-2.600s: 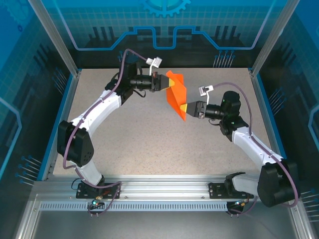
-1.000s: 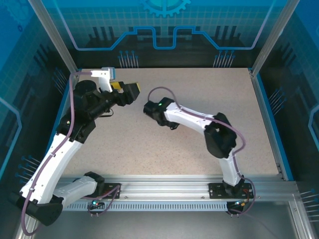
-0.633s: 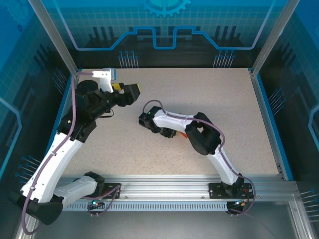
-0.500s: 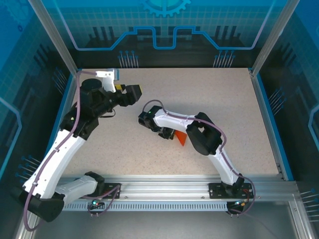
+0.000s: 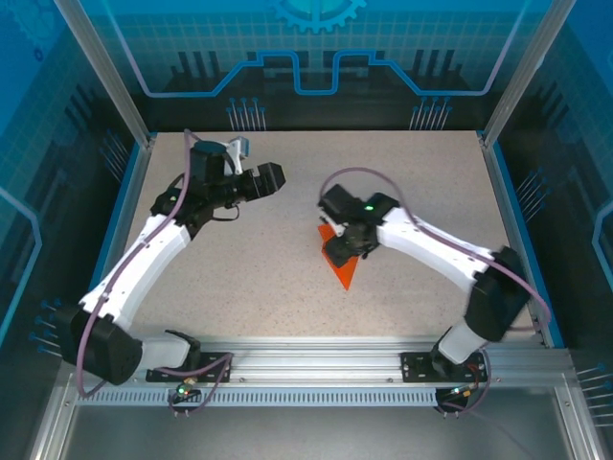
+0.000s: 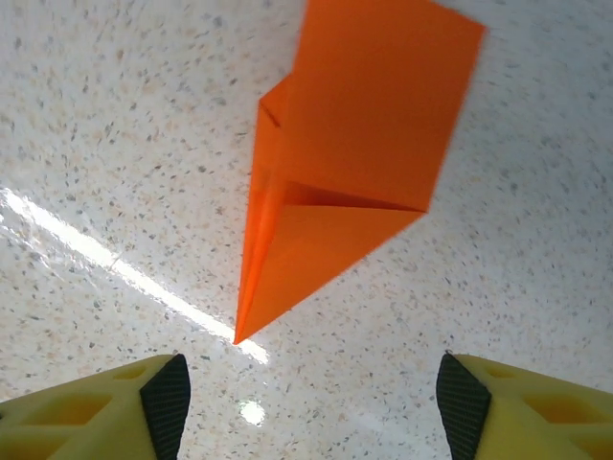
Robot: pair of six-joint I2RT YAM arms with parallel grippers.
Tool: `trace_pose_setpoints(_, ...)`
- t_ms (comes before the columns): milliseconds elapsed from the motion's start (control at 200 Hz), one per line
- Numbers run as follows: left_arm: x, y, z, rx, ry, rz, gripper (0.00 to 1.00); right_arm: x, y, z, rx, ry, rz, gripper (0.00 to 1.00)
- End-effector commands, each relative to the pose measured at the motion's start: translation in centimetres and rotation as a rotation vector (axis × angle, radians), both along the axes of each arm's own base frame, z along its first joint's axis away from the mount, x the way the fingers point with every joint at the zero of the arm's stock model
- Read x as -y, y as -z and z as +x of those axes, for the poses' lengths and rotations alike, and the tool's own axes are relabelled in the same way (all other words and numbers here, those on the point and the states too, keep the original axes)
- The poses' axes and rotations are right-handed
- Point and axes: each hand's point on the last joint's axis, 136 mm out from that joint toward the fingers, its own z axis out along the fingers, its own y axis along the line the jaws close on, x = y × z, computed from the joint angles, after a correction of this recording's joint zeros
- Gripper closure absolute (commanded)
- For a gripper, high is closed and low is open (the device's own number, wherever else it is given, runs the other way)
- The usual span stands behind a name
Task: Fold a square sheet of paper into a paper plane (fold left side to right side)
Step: Turn over the paper at the center of the table.
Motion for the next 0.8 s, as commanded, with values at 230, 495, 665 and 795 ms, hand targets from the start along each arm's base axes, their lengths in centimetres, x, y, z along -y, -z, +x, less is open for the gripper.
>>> trace_pose_setpoints(230, 6.5, 11.5, 0.7, -0.313, 0.166, -0.124, 0.21, 2.1, -4.5, 1.6, 0.171, 0.219, 0.574, 0.12)
trace_pose_setpoints(495, 11.0, 18.3, 1.0, -0.451, 0.225, -0.079, 0.24, 4.8, -5.0, 1.5, 0.248, 0.351, 0.761, 0.00)
trace_pose_setpoints(665, 13.5, 21.1, 0.9, -0.508, 0.276, -0.082, 0.31, 6.1, -4.7, 1.3, 0.275, 0.405, 0.776, 0.00)
trace_pose_setpoints(795, 14.5, 21.9, 1.1, -0.506, 0.299, -0.094, 0.54, 6.4, -4.0, 1.2, 0.277, 0.407, 0.776, 0.00)
